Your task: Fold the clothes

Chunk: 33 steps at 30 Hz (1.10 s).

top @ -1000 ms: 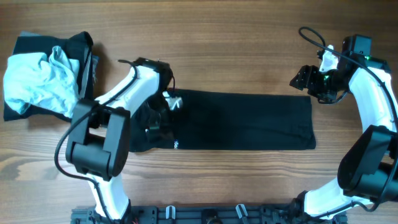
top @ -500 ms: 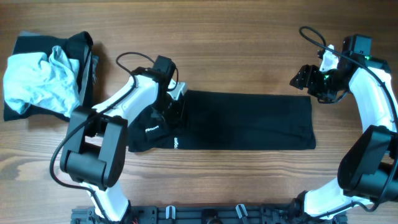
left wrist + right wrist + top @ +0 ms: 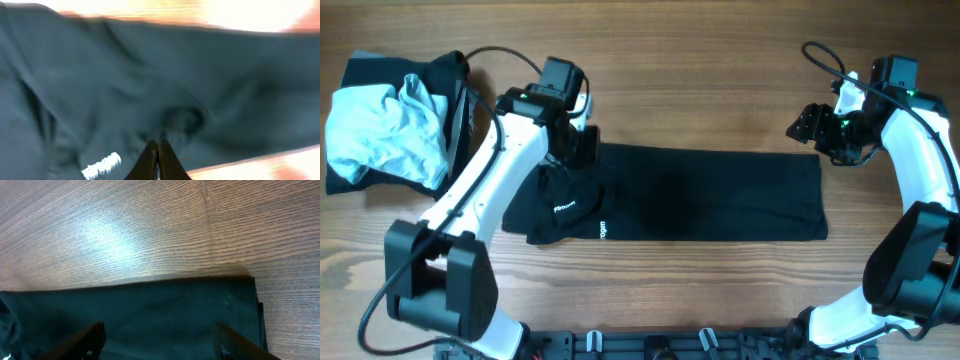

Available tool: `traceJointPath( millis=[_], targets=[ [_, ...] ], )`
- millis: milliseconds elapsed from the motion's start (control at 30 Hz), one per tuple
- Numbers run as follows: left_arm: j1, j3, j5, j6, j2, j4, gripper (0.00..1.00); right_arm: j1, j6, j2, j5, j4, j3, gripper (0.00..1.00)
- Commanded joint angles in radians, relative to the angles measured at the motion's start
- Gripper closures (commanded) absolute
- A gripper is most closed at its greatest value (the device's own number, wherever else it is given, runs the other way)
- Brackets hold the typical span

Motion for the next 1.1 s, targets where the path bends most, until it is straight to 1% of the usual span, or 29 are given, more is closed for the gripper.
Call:
traceJointPath(
  millis=[0,67,100,167,233,267,300,333,367,433,500,600,633,700,733,767,833,933,1000,1067],
  targets=[
    [0.022,-0.037,-0.058,-0.021,0.103,0.097,0.96,-0.002,0.016,-0.027,-0.020,-0.002,0.002,0.27],
    [0.021,-0.043,-0.038,-0.019,0.154,0.118,0.96,-0.002,0.027,-0.027,-0.020,-0.002,0.002,0.27],
    [0.021,-0.047,0.013,-0.008,0.189,0.124,0.96,-0.002,0.029,-0.027,-0.020,0.000,0.002,0.27],
    [0.011,-0.047,0.178,0.033,0.240,0.111,0.96,-0.002,0.029,-0.027,-0.020,0.000,0.002,0.28],
    [-0.016,-0.047,0.323,0.039,0.252,0.027,0.96,-0.002,0.029,-0.027,-0.020,-0.002,0.002,0.28],
    [-0.030,-0.047,0.394,0.080,0.243,-0.049,0.96,-0.002,0.028,-0.027,-0.020,-0.005,0.002,0.28],
    [-0.045,-0.045,0.426,0.134,0.224,-0.175,0.96,-0.002,0.027,-0.027,-0.019,-0.006,0.002,0.28],
    [-0.051,-0.045,0.400,0.186,0.202,-0.272,0.96,-0.002,0.027,-0.027,-0.019,-0.003,0.002,0.28],
    [-0.050,-0.045,0.370,0.191,0.190,-0.311,0.96,-0.002,0.027,-0.027,-0.019,0.000,0.002,0.28],
    [-0.029,-0.043,0.317,0.190,0.159,-0.362,0.96,-0.002,0.026,-0.027,-0.019,0.005,0.002,0.28],
    [0.032,-0.028,0.313,0.179,0.118,-0.369,0.96,-0.002,0.027,-0.027,-0.019,0.010,0.002,0.27],
    [0.120,-0.021,0.306,0.133,0.063,-0.268,0.96,-0.002,0.026,-0.027,-0.019,0.011,0.002,0.27],
    [0.140,-0.021,0.299,0.134,0.051,-0.180,0.96,-0.002,0.027,-0.027,-0.019,0.009,0.002,0.27],
    [0.138,-0.033,0.206,0.129,0.055,-0.098,0.96,-0.002,0.026,-0.027,-0.019,0.001,0.002,0.28],
    [0.135,-0.049,0.146,0.103,0.058,-0.057,0.96,-0.002,0.026,-0.027,-0.019,-0.006,0.002,0.27],
    [0.133,-0.075,0.097,0.077,0.065,-0.014,0.96,-0.002,0.022,-0.027,-0.020,-0.019,0.002,0.27],
    [0.134,-0.152,0.047,0.047,0.086,0.056,0.96,-0.002,-0.010,-0.027,-0.020,-0.047,0.002,0.27],
    [0.147,-0.265,0.021,-0.030,0.093,0.122,0.96,-0.002,-0.052,-0.027,-0.024,-0.105,0.002,0.27],
    [0.156,-0.346,0.019,-0.066,0.093,0.216,0.96,-0.002,-0.051,-0.027,-0.024,-0.140,0.002,0.27],
    [0.163,-0.393,-0.038,-0.130,0.093,0.308,0.96,-0.002,-0.049,-0.027,-0.024,-0.149,0.002,0.27]
  ],
)
